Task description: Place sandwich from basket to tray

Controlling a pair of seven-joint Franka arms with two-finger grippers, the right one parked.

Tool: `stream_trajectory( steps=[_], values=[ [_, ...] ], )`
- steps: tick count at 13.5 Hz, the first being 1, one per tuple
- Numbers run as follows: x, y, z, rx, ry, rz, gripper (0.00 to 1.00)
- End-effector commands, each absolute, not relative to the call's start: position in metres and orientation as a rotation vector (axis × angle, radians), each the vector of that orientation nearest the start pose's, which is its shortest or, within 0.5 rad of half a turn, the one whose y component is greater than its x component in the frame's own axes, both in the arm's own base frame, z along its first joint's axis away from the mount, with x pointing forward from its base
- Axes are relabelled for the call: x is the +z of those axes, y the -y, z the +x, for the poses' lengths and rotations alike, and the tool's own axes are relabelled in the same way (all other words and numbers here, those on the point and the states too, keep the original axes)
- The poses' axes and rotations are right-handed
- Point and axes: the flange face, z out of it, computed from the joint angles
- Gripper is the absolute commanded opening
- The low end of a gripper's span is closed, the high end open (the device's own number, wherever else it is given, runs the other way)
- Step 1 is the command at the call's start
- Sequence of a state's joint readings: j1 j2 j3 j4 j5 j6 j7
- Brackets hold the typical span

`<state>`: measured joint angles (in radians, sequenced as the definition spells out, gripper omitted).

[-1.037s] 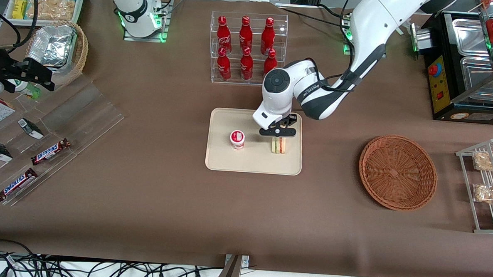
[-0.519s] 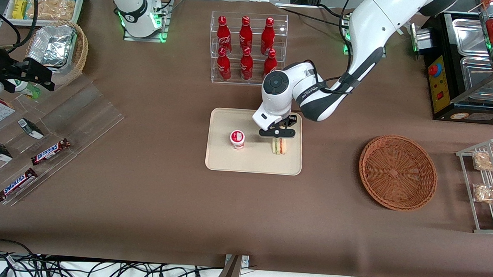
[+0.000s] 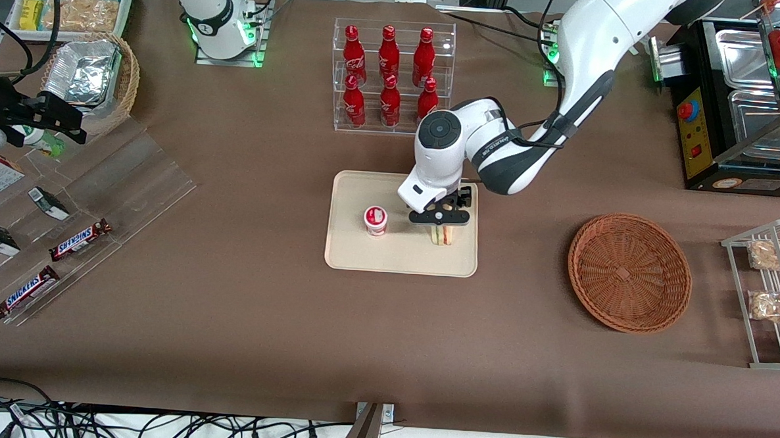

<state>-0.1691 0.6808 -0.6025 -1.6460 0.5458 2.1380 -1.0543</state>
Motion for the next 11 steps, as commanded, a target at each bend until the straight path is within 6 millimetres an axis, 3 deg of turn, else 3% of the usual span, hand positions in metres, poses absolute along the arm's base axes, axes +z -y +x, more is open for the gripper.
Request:
stream_trajectory(
  steps=[1,4,6,8,11],
  values=[
    [0.320,0.395,0.565,-0.075,0.257,-3.048,1.00],
    [0.385,0.348,0.609,-0.067,0.457,-2.982,1.00],
    [0.419,0.301,0.632,-0.089,0.564,-2.948,1.00],
    [0.437,0.268,0.643,-0.090,0.659,-2.954,1.00],
    [0.447,0.244,0.650,-0.067,0.739,-2.963,1.00]
  ],
)
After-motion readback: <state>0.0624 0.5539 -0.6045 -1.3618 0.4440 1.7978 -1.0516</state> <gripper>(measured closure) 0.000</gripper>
